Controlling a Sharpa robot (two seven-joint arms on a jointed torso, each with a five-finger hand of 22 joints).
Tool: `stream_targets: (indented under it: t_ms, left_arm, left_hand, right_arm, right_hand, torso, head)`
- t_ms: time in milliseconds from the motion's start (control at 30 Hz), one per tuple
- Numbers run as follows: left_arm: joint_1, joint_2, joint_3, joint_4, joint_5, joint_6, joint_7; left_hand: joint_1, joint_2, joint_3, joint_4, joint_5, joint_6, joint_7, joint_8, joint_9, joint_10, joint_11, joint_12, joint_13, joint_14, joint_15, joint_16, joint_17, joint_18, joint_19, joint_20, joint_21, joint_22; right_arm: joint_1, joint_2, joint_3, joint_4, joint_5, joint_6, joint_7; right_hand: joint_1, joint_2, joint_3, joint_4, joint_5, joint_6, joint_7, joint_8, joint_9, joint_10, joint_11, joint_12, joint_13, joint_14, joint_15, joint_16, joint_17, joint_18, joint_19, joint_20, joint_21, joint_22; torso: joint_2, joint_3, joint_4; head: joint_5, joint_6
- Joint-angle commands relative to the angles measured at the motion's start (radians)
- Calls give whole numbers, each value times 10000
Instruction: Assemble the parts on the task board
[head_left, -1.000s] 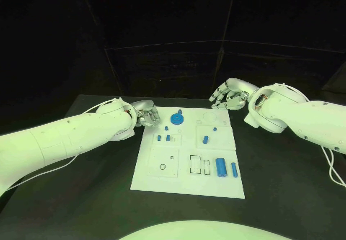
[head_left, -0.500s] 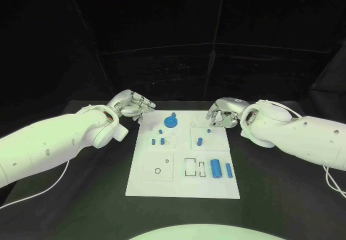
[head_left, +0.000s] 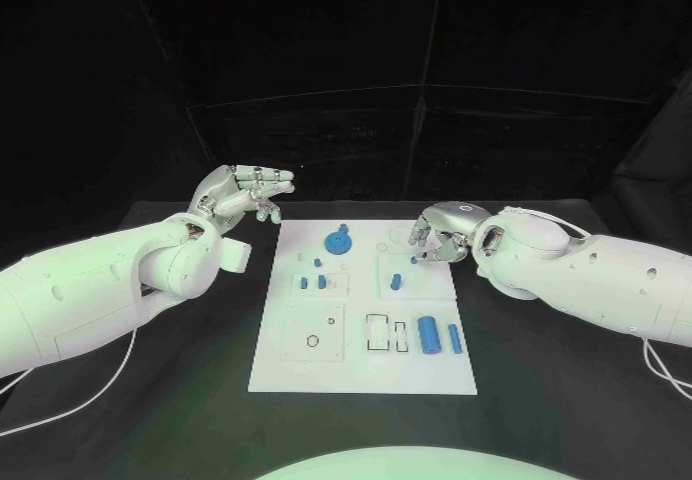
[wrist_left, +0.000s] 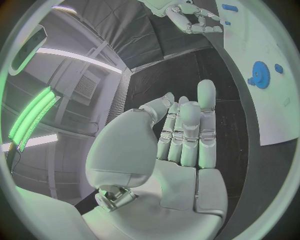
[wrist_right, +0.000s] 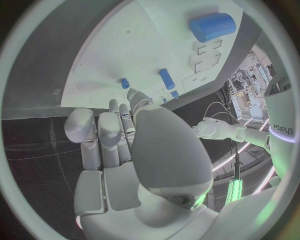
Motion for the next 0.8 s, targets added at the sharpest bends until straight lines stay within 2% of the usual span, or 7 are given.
stream_targets:
  t_ms: [33, 367, 800]
  left_arm:
    - [11, -2, 9, 17, 674, 182, 511]
    - [8, 25, 7, -25, 698, 184, 489]
    - [6, 30, 4, -52, 700, 211, 470]
  left_hand:
    - [-121, 10, -70, -9, 0, 10, 70, 27, -15, -71, 29, 40, 10, -103, 8, -71, -39, 115, -83, -19, -51, -19]
    - [-114, 13, -98, -14, 0, -36, 83, 12, -23, -113, 40, 52, 10, -174, 15, -126, -164, 116, -107, -11, -95, -47]
    - [-105, 16, -106, -20, 1, -45, 86, 10, -24, -123, 42, 60, 11, -204, 18, -153, -223, 117, -115, -8, -111, -57]
  right_arm:
    - [-8, 63, 5, -36, -315, 295, -88]
    - [-167, 249, 5, -182, -322, 789, -129]
    - [-285, 442, 5, -347, -331, 827, -179]
  right_hand:
    - [37, -67, 87, -22, -26, 33, 34, -65, 3, -55, 19, -70, -62, 96, 72, 131, 92, -97, 21, 69, 106, 87]
    - [92, 4, 433, -160, -40, 246, -18, -96, 23, 203, -29, -110, -384, 218, 41, 586, 525, -196, 339, 59, 503, 628]
    - [141, 107, 1028, -382, -281, 546, -93, -117, 41, 580, -101, -141, -731, 242, -17, 865, 747, -260, 506, 17, 778, 992]
  torso:
    - [6, 4, -8]
    - [6, 16, -22]
    - [5, 12, -13]
  head:
    - [-1, -13]
    - [15, -37]
    - [9, -50]
